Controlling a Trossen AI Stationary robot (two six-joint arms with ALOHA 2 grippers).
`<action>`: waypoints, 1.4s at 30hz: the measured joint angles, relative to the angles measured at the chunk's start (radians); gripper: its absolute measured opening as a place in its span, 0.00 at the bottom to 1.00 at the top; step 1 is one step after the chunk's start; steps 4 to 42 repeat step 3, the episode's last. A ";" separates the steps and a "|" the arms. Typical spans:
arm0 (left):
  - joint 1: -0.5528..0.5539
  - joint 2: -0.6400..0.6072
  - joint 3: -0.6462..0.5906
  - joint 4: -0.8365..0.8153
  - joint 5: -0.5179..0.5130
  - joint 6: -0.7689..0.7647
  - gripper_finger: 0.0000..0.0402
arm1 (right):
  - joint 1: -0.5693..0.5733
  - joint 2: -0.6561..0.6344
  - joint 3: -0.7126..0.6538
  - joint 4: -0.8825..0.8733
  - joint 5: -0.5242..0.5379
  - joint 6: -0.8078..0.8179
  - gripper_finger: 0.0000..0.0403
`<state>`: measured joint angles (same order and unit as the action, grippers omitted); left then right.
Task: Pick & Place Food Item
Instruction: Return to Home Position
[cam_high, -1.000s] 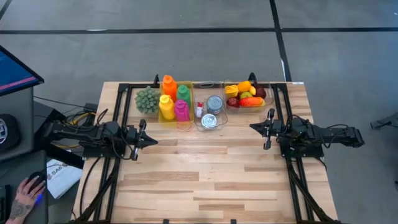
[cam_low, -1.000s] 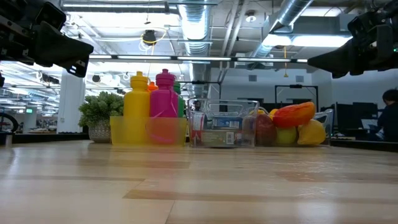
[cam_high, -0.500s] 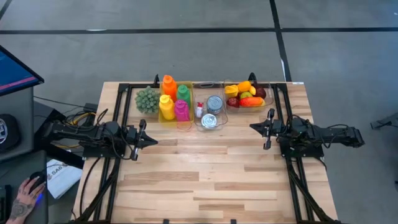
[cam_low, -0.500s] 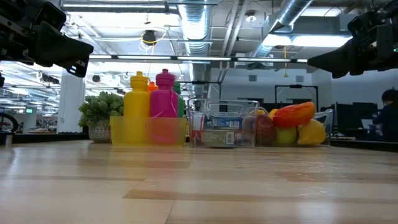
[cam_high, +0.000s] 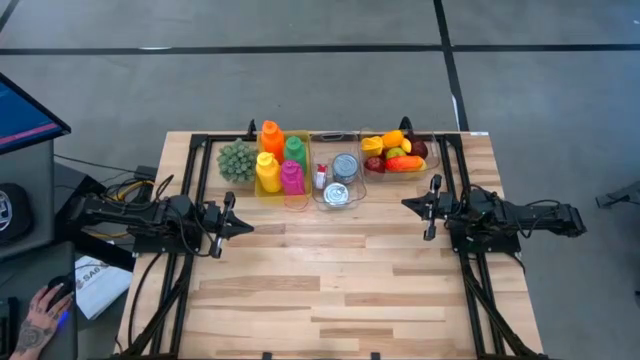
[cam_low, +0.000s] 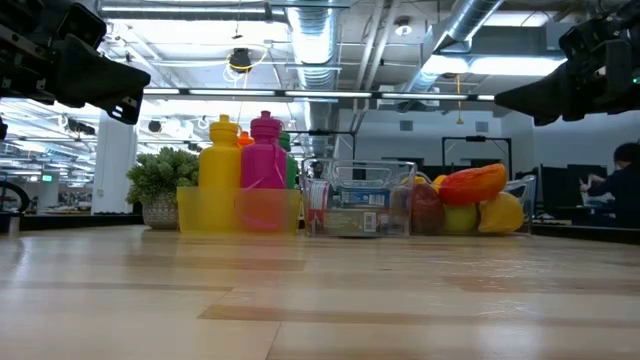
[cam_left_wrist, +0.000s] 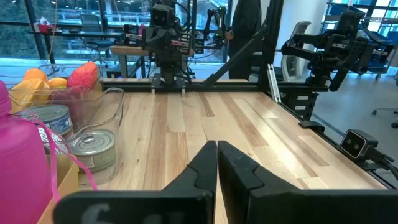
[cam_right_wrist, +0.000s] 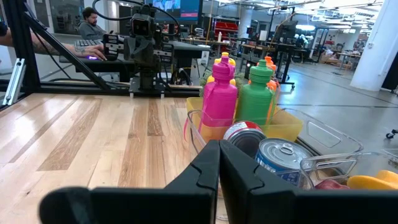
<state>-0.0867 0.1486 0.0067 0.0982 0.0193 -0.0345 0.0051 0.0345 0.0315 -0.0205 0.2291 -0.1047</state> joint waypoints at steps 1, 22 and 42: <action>0.000 0.000 0.000 0.000 0.000 0.000 0.01 | 0.000 0.000 0.000 0.000 0.000 0.000 0.01; 0.000 0.000 0.000 0.000 0.000 0.000 0.01 | 0.000 0.000 0.000 0.000 0.000 0.000 0.01; 0.000 0.000 0.000 0.000 0.000 0.000 0.01 | 0.000 0.000 0.000 0.000 0.000 0.000 0.01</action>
